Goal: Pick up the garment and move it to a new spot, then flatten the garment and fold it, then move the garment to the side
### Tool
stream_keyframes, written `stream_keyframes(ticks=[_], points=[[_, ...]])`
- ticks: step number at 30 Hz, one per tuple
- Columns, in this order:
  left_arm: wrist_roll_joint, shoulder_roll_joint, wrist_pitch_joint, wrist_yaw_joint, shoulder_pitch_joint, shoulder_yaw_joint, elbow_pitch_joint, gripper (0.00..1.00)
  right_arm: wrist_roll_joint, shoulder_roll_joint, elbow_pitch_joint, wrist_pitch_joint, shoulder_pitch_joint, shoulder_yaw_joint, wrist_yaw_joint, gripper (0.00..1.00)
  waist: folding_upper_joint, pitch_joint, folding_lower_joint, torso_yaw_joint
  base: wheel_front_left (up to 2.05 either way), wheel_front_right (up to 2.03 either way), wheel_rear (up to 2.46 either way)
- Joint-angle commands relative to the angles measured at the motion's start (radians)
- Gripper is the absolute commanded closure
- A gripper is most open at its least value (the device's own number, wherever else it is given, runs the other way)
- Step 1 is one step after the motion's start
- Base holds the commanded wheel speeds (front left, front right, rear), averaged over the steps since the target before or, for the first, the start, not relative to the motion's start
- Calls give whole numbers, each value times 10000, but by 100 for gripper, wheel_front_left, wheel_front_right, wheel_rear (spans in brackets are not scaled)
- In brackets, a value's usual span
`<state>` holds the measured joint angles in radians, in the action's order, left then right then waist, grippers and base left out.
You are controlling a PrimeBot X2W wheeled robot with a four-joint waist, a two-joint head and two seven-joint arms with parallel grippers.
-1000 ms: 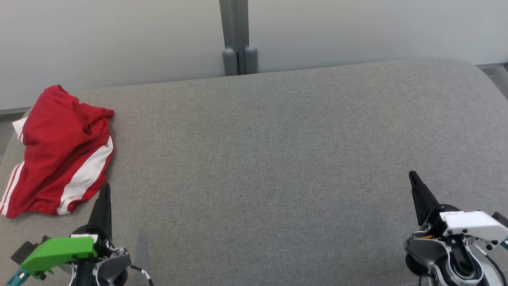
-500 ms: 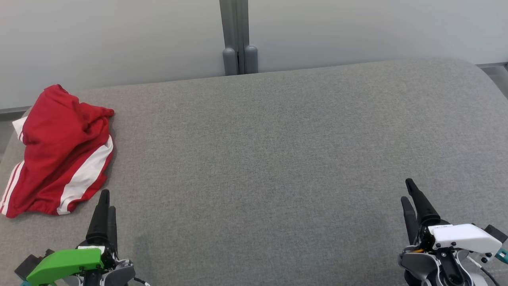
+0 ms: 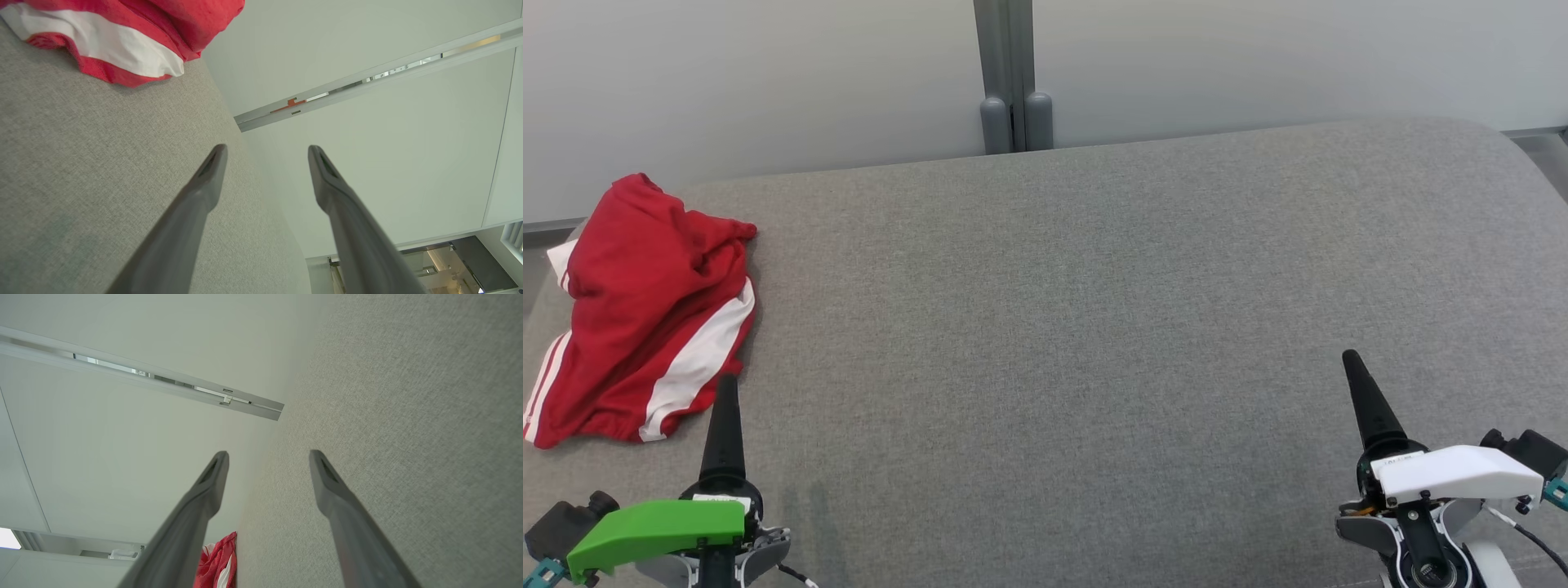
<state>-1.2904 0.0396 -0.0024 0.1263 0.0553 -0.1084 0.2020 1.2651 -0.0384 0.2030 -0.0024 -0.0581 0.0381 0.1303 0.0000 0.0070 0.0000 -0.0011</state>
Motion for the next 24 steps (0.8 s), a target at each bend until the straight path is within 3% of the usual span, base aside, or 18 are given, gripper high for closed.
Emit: stream_keyframes(ticks=[1, 24], points=[[413, 67, -119, -2, 102, -57, -240, 0, -427, -66, -236, -121, -219, -61, 3, 0, 0, 3, 0, 0, 0, 0, 0], [5015, 100, -919, -53, -185, 85, -726, 0, -4054, -91, -537, -932, -238, -622, 3, 0, 0, 72, 0, -17, 0, 0, 0]])
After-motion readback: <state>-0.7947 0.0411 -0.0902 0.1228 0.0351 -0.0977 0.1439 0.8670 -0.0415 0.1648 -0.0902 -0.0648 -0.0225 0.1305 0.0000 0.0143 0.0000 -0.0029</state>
